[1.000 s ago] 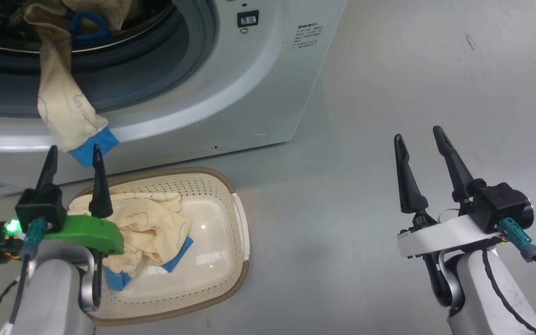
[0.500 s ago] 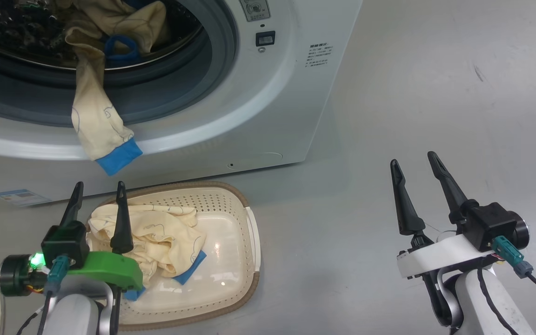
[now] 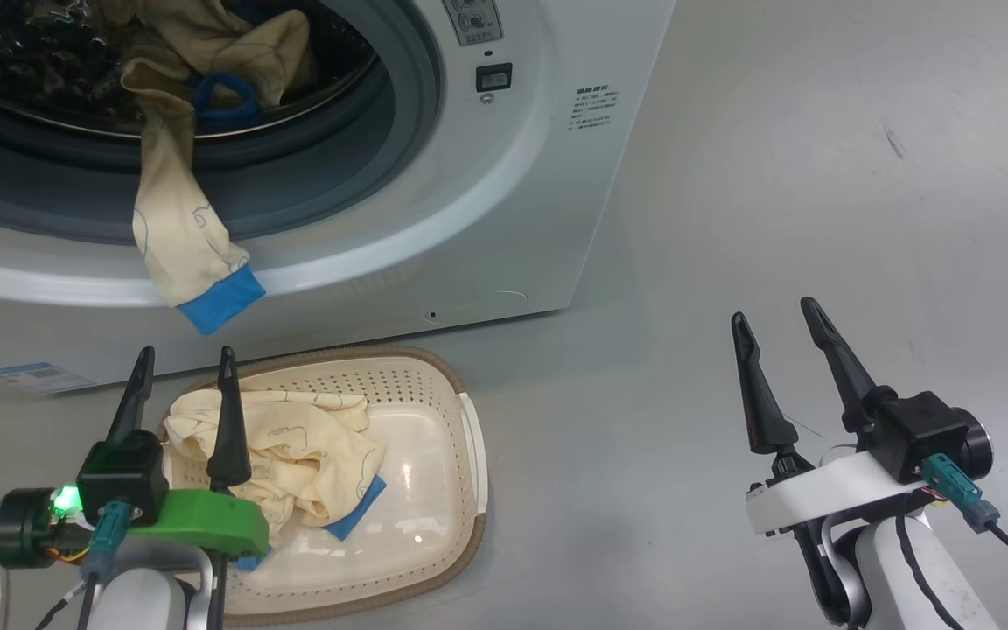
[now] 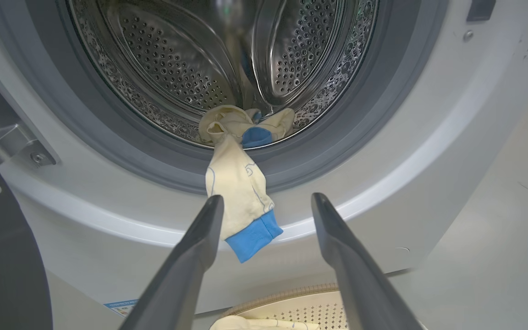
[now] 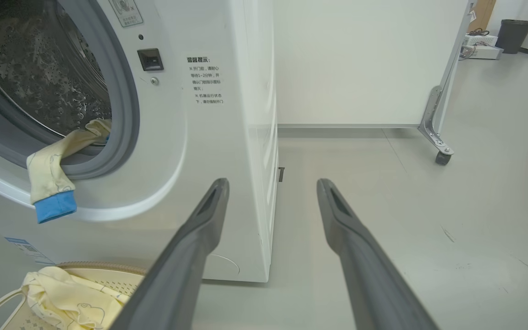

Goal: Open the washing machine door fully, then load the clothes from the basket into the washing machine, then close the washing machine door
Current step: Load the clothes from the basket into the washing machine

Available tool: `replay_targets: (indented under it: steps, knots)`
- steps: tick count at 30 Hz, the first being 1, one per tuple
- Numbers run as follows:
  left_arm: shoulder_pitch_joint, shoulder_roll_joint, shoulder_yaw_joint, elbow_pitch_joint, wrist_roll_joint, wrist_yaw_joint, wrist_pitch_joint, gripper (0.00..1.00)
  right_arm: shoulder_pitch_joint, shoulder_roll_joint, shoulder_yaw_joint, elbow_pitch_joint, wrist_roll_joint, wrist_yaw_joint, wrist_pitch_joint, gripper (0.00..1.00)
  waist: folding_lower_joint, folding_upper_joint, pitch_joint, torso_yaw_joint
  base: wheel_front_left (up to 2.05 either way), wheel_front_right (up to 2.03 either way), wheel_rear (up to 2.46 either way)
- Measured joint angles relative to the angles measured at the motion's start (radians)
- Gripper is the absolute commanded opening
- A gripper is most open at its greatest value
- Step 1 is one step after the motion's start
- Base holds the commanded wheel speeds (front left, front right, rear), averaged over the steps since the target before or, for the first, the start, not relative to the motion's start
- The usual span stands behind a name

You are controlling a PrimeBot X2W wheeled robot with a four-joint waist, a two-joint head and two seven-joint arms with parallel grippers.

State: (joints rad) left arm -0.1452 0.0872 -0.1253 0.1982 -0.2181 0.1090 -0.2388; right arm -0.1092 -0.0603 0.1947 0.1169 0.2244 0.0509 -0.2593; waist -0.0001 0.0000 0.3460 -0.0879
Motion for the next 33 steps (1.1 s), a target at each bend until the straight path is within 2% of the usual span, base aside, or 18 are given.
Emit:
replay_targets:
  steps: [10,15,22,33]
  knots:
    - [0.000,0.011,-0.006,-0.032,0.009,0.000,0.066,1.00,0.000,0.002,0.001,-0.019,-0.006,0.003,0.000,1.00,0.0000,0.0000,0.025,-0.004,0.00,0.00,0.00]
    - [-0.053,0.062,-0.022,-0.031,0.031,-0.002,0.140,1.00,-0.003,0.003,0.004,-0.031,-0.006,0.009,0.000,1.00,0.0000,0.0000,0.053,-0.010,0.00,0.00,0.00]
    - [-0.184,0.147,-0.055,-0.030,0.115,-0.033,0.238,1.00,-0.017,0.006,0.012,-0.039,-0.005,0.010,0.000,1.00,0.0000,0.0000,0.099,-0.027,0.00,0.00,0.00]
    - [-0.357,0.226,-0.066,0.012,0.150,-0.085,0.411,1.00,-0.067,0.010,0.032,-0.042,0.019,0.015,0.000,1.00,0.0000,0.0000,0.153,-0.072,0.00,0.00,0.00]
